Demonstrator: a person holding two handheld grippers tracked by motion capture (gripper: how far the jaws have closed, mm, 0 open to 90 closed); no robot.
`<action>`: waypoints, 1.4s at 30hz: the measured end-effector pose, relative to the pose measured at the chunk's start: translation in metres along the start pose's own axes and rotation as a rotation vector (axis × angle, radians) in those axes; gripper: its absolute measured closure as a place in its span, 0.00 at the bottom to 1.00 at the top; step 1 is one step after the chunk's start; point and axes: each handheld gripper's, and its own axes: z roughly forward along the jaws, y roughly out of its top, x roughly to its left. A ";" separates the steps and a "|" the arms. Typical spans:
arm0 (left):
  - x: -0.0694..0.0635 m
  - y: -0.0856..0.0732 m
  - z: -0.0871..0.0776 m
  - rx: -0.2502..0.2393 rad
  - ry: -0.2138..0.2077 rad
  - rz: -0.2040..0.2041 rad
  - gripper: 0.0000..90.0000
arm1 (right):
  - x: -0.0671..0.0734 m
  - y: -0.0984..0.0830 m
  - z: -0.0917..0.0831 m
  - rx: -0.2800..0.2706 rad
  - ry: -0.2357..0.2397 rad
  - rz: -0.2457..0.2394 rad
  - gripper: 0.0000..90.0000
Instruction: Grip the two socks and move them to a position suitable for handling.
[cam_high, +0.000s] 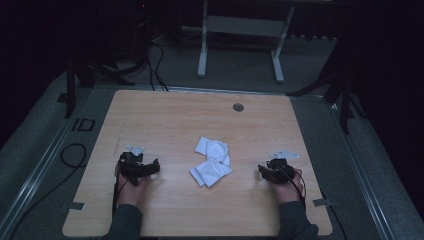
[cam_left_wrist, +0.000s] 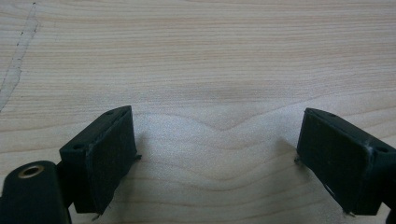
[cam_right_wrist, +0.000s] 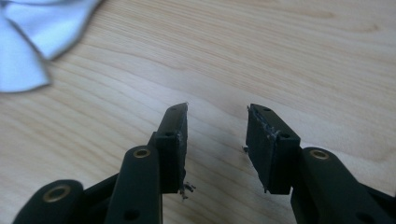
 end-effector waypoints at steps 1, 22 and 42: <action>0.000 0.000 0.000 0.000 0.000 0.000 0.13 | 0.001 0.001 -0.001 0.003 0.003 -0.008 0.65; 0.000 0.000 0.000 0.001 0.000 0.000 0.13 | 0.050 0.029 0.004 0.012 0.089 -0.213 0.84; 0.000 0.000 0.000 0.001 0.000 0.000 0.13 | 0.097 0.039 0.033 0.073 0.168 -0.320 1.00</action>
